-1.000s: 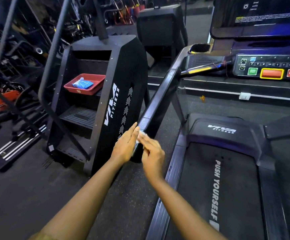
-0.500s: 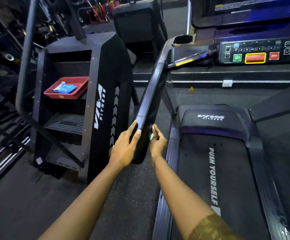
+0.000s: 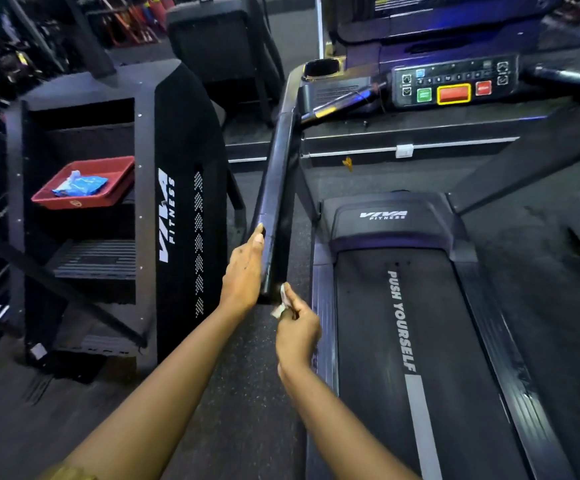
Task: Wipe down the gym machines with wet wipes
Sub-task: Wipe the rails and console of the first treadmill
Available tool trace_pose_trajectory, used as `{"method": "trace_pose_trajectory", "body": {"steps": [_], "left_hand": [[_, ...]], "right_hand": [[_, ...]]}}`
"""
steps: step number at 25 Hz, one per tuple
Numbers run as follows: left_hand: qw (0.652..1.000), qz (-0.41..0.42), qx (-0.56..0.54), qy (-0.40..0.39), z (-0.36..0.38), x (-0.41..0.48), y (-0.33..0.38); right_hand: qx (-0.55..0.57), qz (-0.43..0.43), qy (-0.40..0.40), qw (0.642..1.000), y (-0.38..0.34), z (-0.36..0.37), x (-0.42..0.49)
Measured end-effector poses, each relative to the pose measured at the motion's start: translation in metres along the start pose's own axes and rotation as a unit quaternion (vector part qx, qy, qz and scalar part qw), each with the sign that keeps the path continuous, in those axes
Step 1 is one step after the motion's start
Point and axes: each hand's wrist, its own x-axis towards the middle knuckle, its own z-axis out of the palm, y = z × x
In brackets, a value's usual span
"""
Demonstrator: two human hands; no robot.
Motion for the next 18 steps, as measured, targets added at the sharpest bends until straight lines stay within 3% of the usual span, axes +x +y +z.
{"method": "trace_pose_trajectory", "body": {"steps": [9,12,15,18], "left_hand": [[0.994,-0.06,-0.093,-0.018,-0.002,-0.004,0.003],[0.995,-0.068,-0.073,-0.013,-0.001,-0.002,0.0],[0.997,-0.054,-0.059,-0.016,0.0,-0.002,0.0],[0.999,-0.028,-0.043,-0.01,0.0,0.001,-0.002]], "right_hand": [[-0.002,-0.1,-0.072,0.992,-0.042,-0.011,-0.02],[0.014,-0.113,-0.036,0.993,-0.048,-0.014,0.021],[-0.064,-0.086,-0.032,0.994,-0.041,0.003,0.063],[-0.122,-0.145,-0.021,0.982,-0.033,0.02,0.062]]}}
